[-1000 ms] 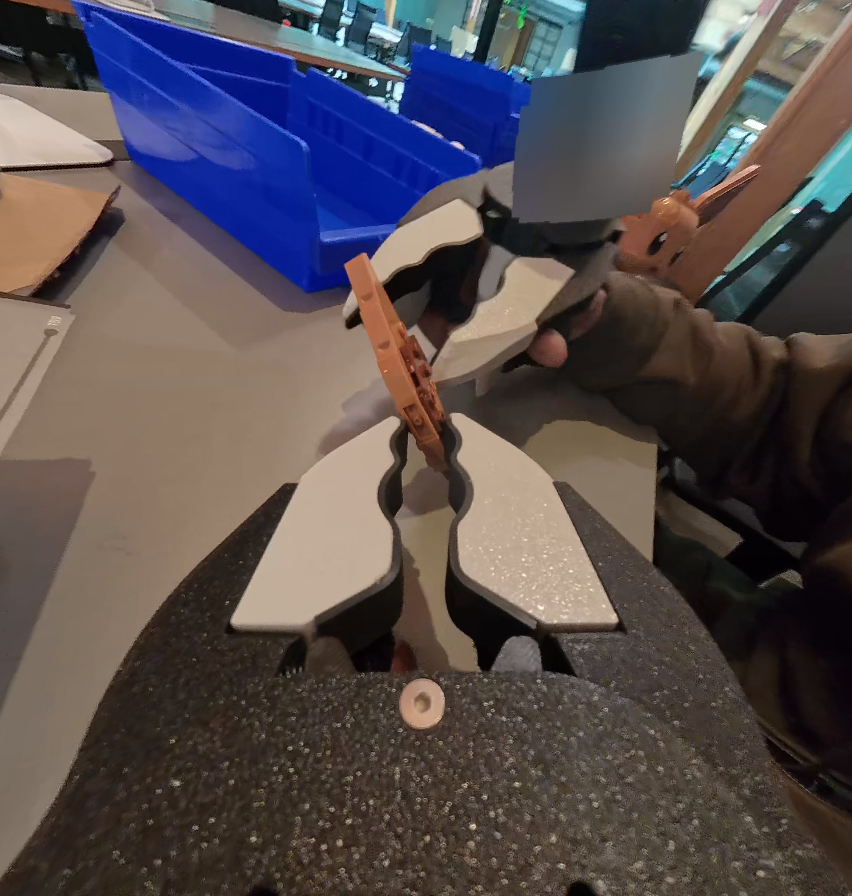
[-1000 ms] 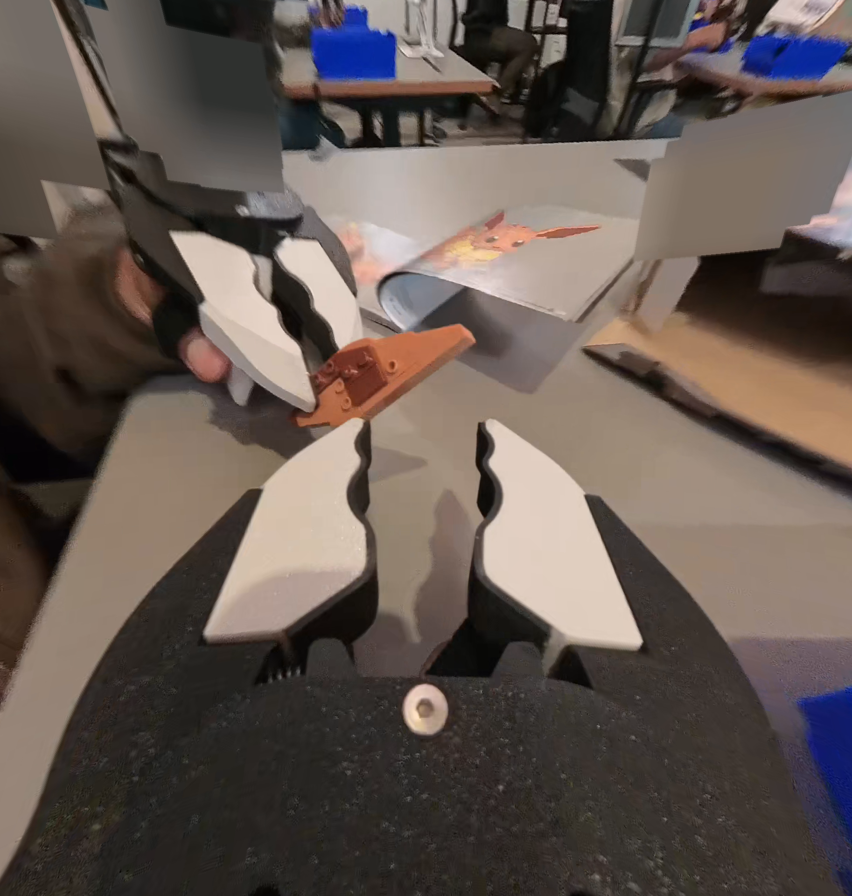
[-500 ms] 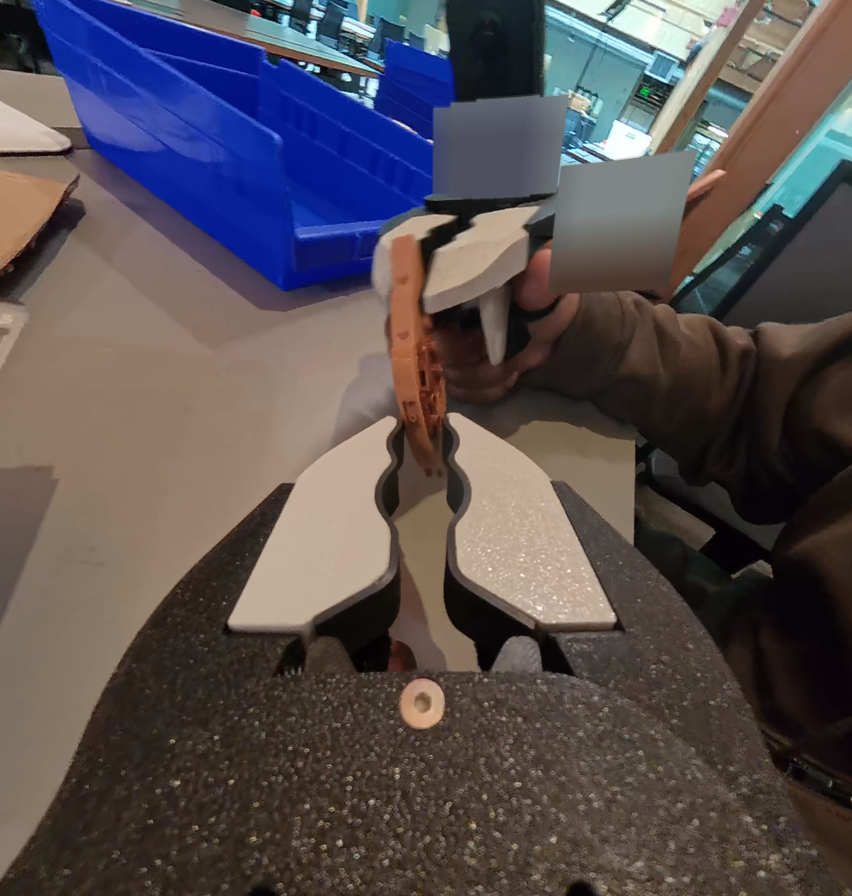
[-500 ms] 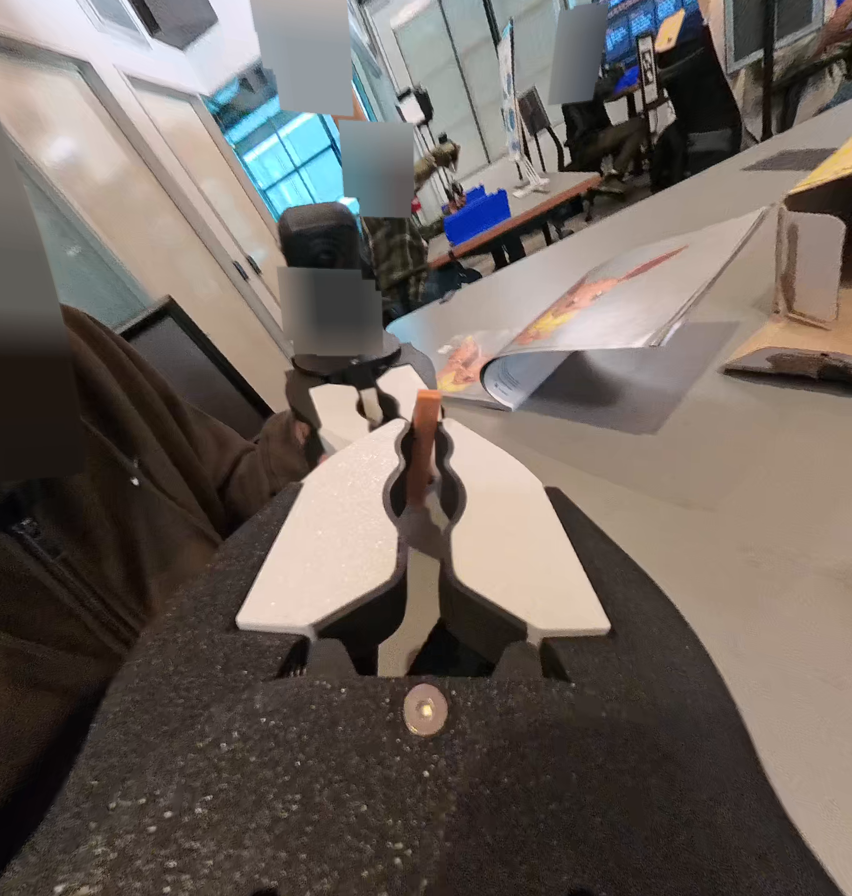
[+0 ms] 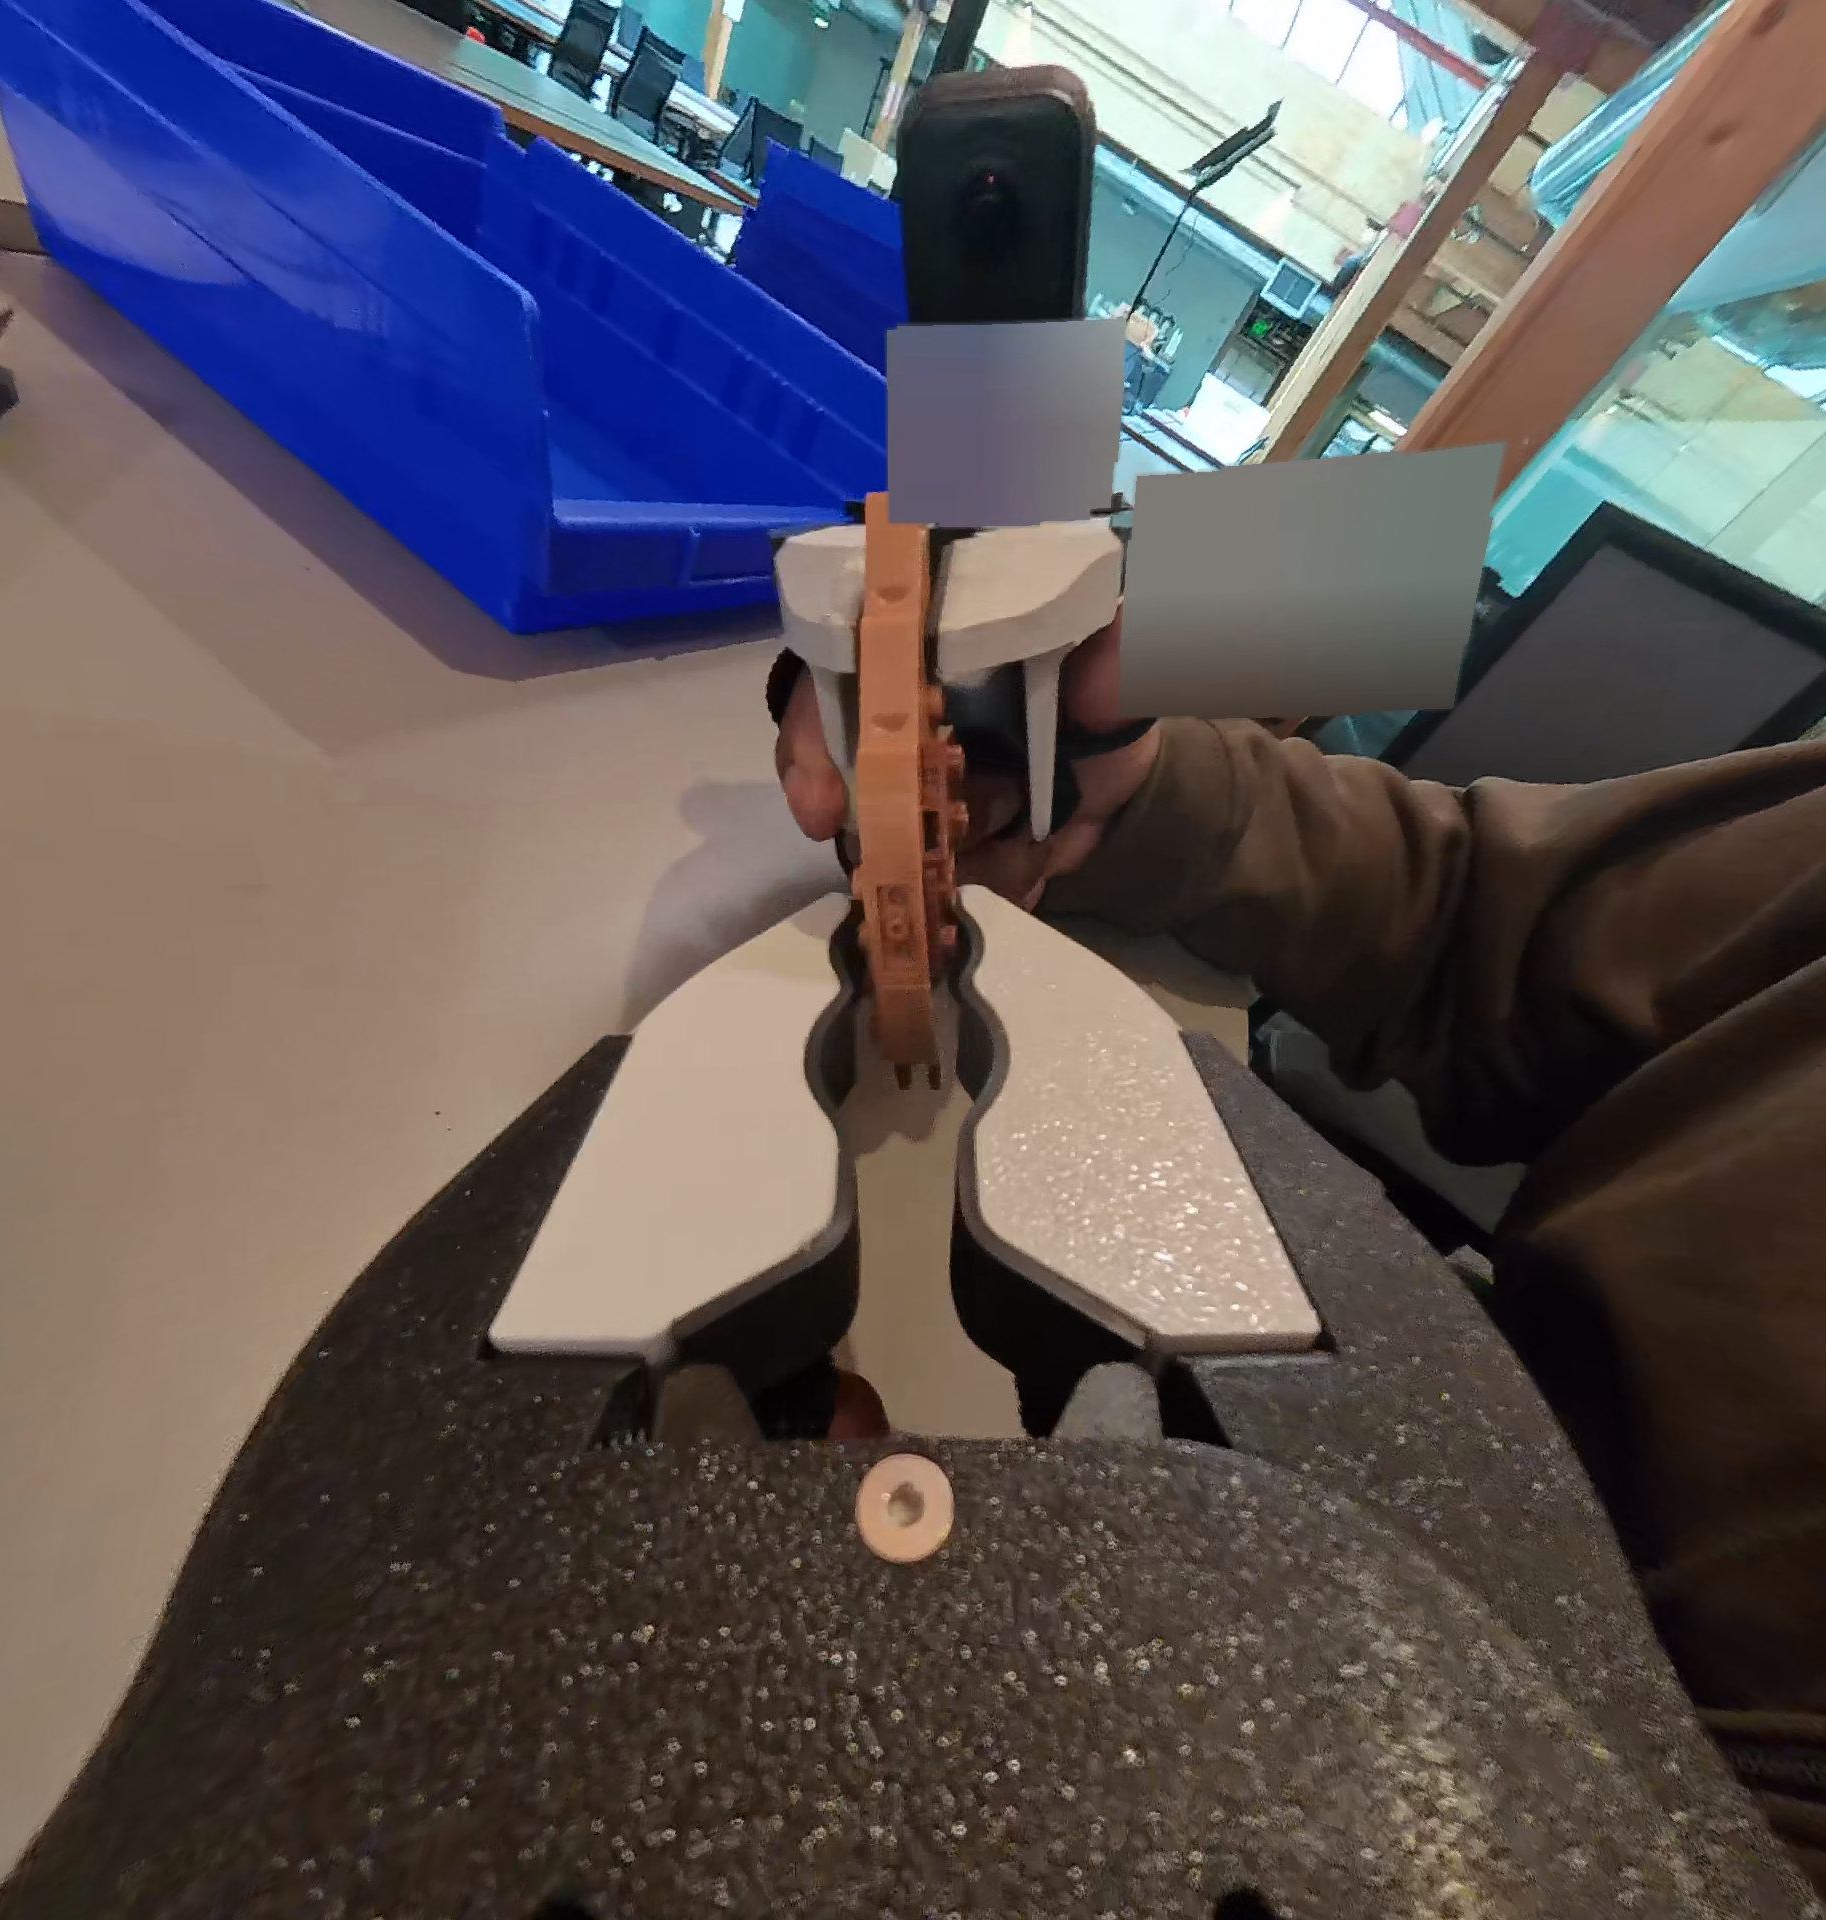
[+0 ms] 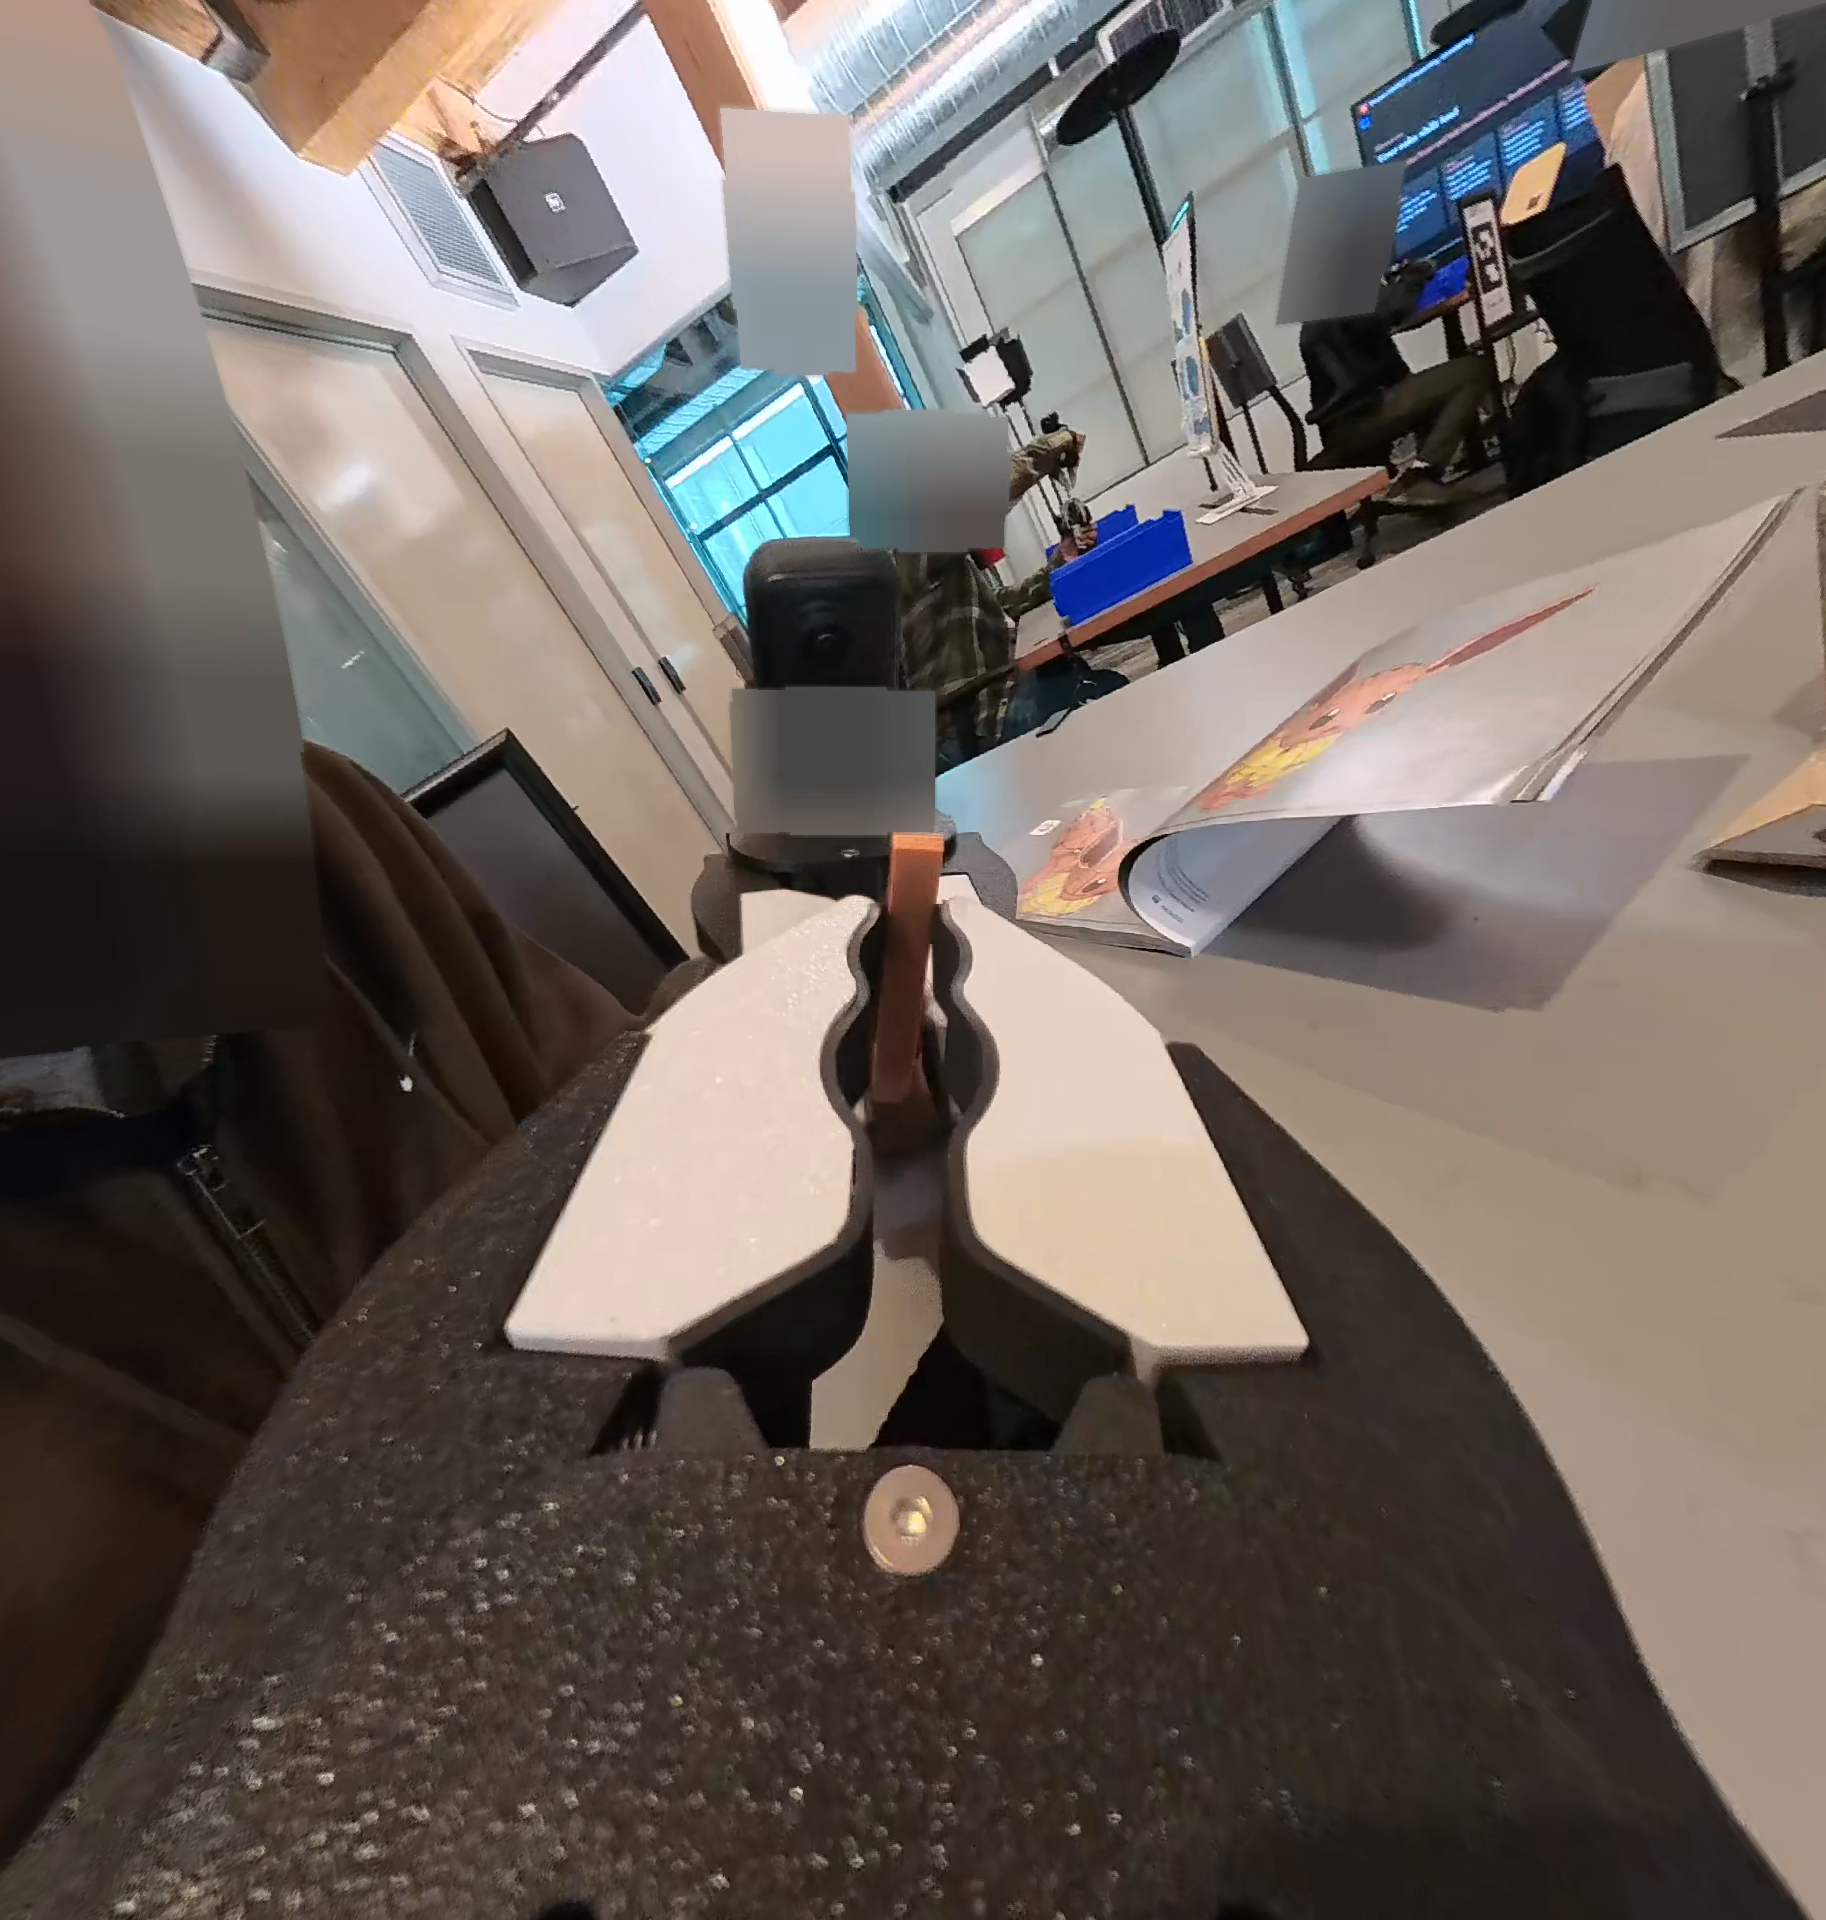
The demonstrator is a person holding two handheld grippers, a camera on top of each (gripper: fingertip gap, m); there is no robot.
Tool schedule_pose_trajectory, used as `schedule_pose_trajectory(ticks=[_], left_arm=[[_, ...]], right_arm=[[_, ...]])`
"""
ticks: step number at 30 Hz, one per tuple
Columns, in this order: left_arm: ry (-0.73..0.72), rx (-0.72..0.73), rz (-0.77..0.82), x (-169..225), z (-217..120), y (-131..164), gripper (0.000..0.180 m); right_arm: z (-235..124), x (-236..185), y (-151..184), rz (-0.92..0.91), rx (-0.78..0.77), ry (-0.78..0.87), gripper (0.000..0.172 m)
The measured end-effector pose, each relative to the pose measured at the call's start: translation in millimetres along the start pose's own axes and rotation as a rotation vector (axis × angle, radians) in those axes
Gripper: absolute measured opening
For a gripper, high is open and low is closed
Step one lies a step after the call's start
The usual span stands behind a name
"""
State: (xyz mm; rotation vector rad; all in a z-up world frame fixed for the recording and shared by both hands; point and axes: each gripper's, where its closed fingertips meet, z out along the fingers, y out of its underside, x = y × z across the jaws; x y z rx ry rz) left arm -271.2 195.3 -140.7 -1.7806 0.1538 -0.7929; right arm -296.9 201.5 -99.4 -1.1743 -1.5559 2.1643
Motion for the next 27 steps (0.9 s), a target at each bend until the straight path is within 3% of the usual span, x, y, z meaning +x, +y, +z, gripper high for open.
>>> schedule_pose_trajectory(ticks=[3,5,9,11,13,16,27], left_arm=[[-0.021,0.022,-0.014,-3.9,-2.3,-3.3,0.014],[-0.094,0.045,-0.023,-14.5,-5.1,-6.7,0.014],[-0.288,-0.015,0.003,-39.8,-10.9,0.6,0.013],[-0.348,-0.067,0.021,-45.6,-9.7,7.3,0.013],[-0.390,-0.112,0.036,-48.5,-7.7,12.8,0.014],[-0.429,-0.162,0.053,-50.4,-5.5,19.0,0.014],[-0.465,-0.269,0.133,-48.4,1.3,31.5,0.014]], right_arm=[[-1.0,3.9,-0.2,-0.071,-0.018,0.058,0.010],[-5.6,12.4,-1.9,-0.221,-0.047,0.173,0.017],[-18.4,19.6,-8.9,-0.808,-0.160,0.466,0.020],[-14.2,15.9,2.4,-1.115,-0.283,0.531,0.018],[-6.0,17.2,22.1,-1.301,-0.419,0.537,0.017],[2.0,19.7,39.2,-1.375,-0.501,0.523,0.017],[-0.8,30.1,48.8,-1.437,-0.598,0.554,0.015]])
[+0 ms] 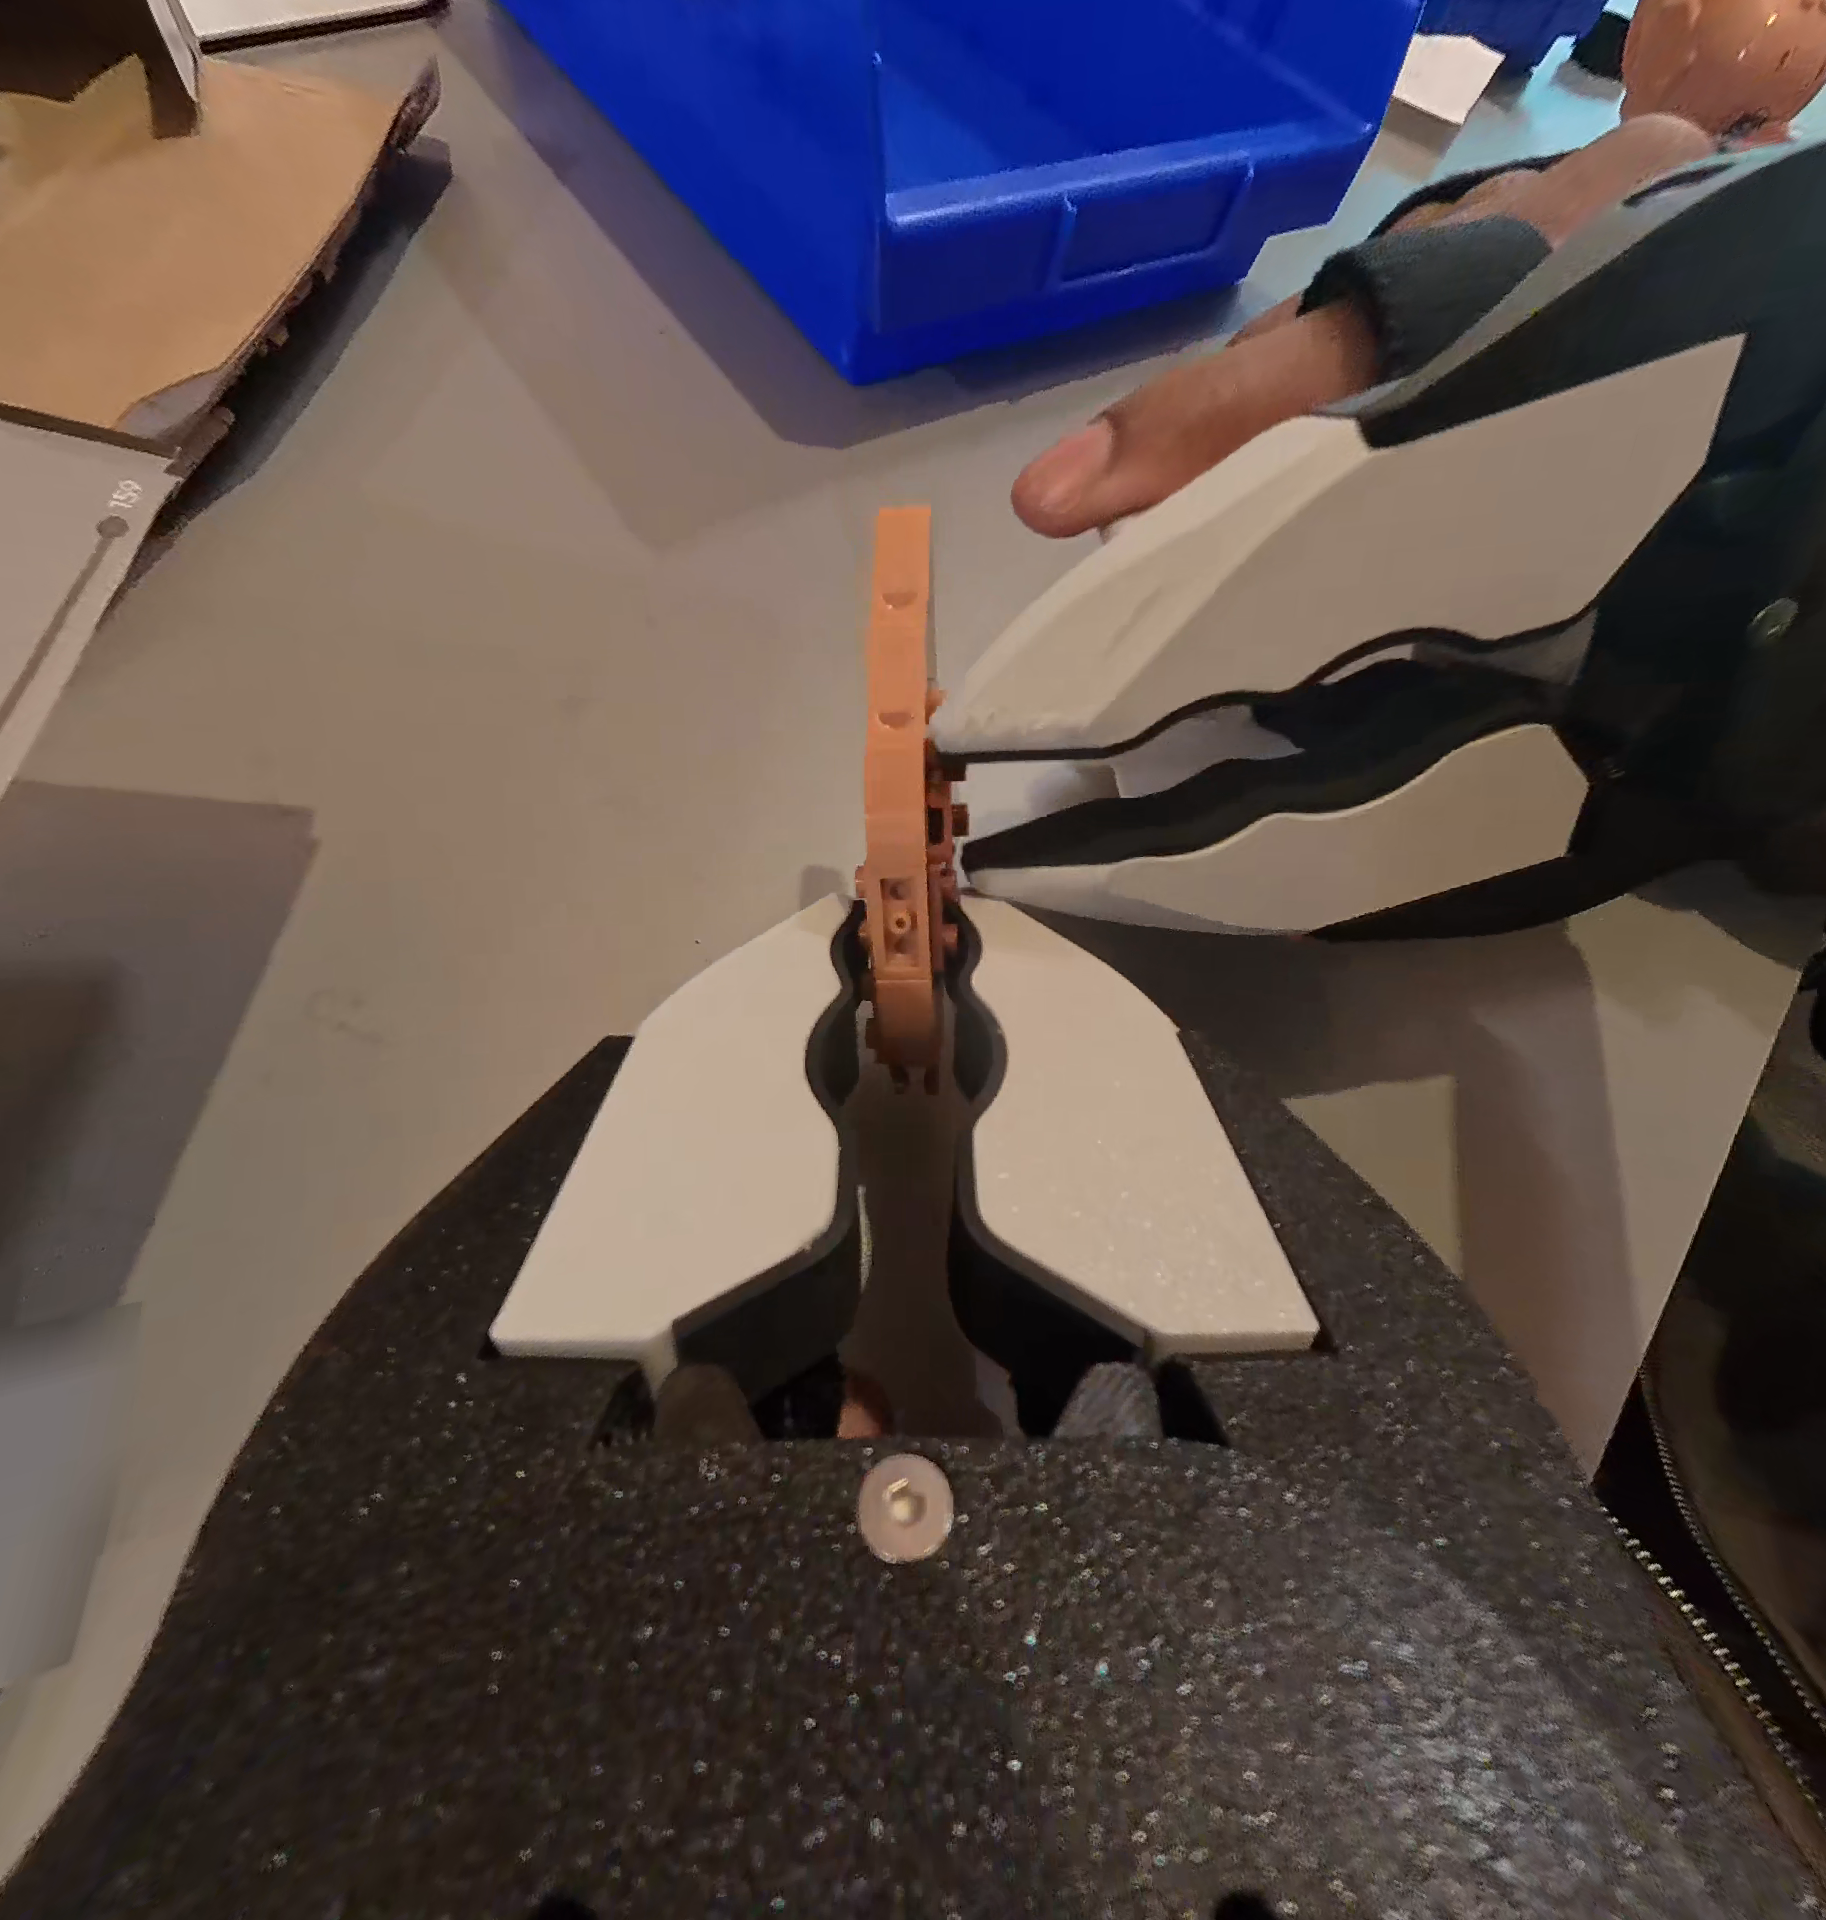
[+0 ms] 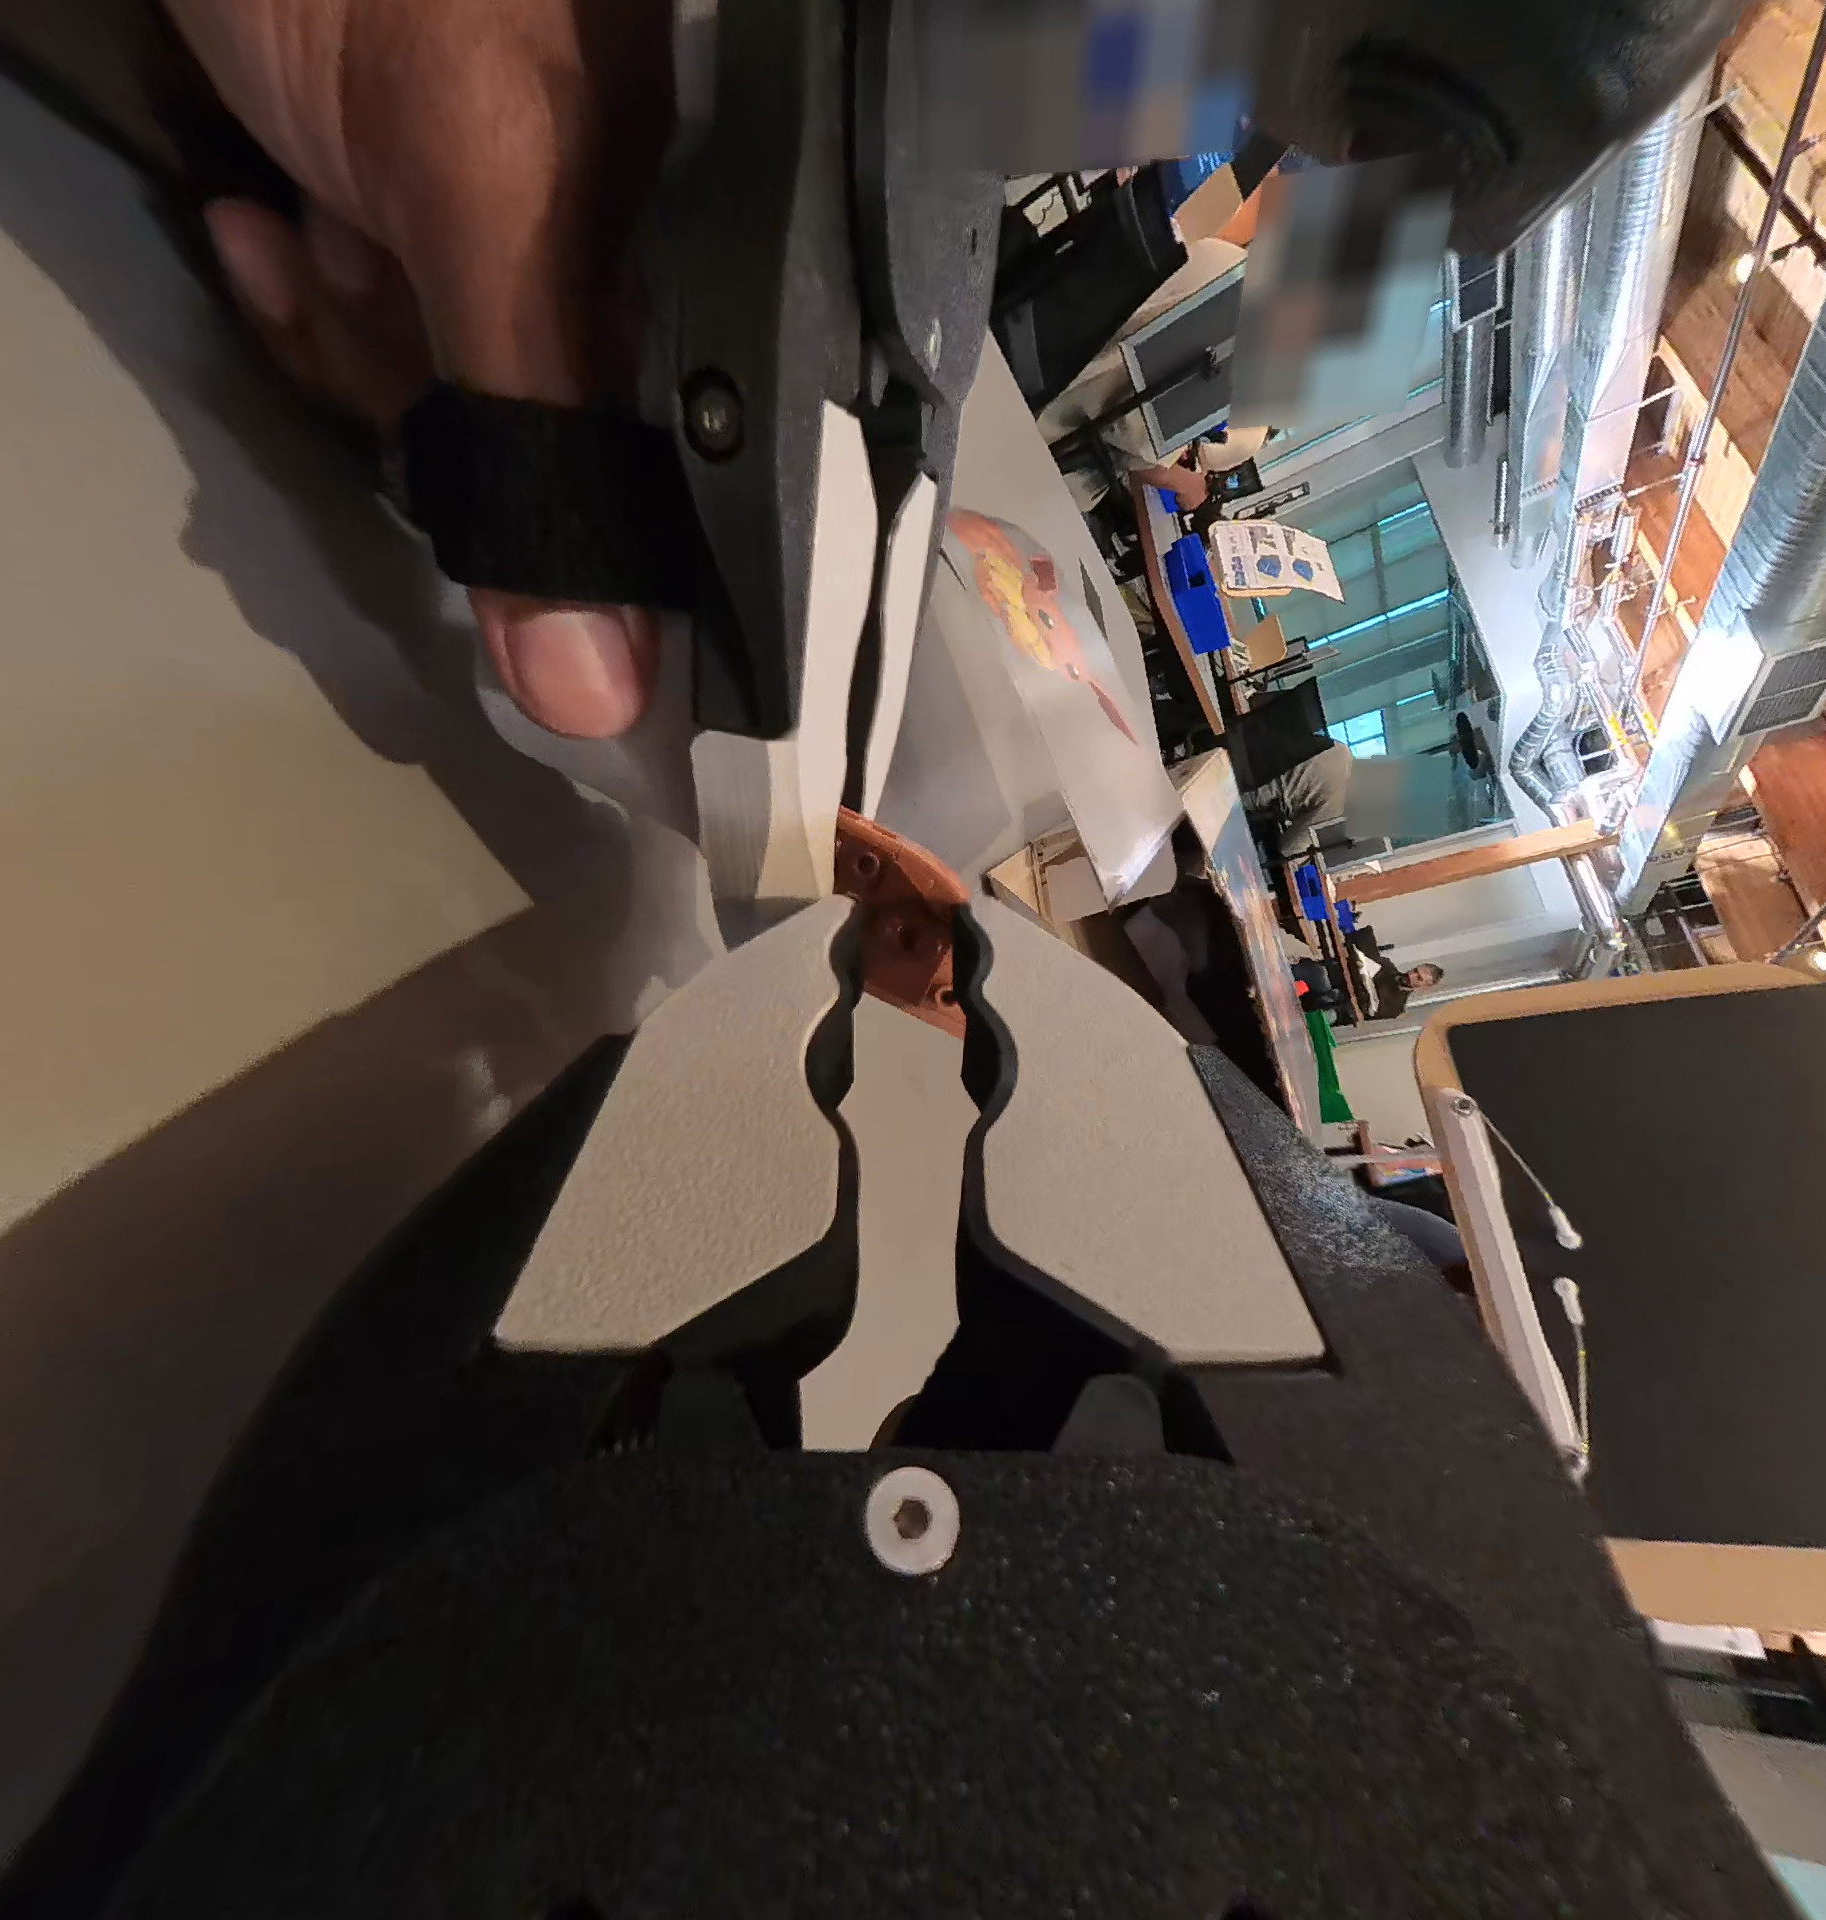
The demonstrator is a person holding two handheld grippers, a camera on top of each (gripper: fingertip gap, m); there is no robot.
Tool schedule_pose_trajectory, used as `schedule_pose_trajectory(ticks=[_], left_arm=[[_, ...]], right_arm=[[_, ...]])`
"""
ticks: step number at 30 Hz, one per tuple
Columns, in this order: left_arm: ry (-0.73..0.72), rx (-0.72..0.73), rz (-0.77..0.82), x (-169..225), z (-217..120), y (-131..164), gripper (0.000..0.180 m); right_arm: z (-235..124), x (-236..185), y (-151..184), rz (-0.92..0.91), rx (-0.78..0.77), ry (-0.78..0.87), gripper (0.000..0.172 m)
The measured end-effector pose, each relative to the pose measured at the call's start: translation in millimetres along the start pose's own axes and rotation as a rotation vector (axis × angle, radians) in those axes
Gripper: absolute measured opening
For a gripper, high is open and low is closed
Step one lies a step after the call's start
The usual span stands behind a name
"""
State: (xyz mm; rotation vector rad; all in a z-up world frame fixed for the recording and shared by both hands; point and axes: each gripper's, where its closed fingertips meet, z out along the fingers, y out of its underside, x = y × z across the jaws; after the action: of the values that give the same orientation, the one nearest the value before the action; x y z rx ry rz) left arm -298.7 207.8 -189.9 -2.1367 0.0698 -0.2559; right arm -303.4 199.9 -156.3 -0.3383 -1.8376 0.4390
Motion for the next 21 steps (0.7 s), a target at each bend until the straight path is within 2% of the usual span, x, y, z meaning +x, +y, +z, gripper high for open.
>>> schedule_pose_trajectory(ticks=[12,21], left_arm=[[-0.048,-0.035,0.030,-2.7,3.1,3.9,0.014],[-0.024,-0.012,-0.008,-3.3,1.2,1.3,0.014]], right_arm=[[3.9,-3.8,6.2,-0.040,-0.074,-0.006,0.013],[3.8,-0.5,3.7,0.055,-0.079,-0.022,0.011]])
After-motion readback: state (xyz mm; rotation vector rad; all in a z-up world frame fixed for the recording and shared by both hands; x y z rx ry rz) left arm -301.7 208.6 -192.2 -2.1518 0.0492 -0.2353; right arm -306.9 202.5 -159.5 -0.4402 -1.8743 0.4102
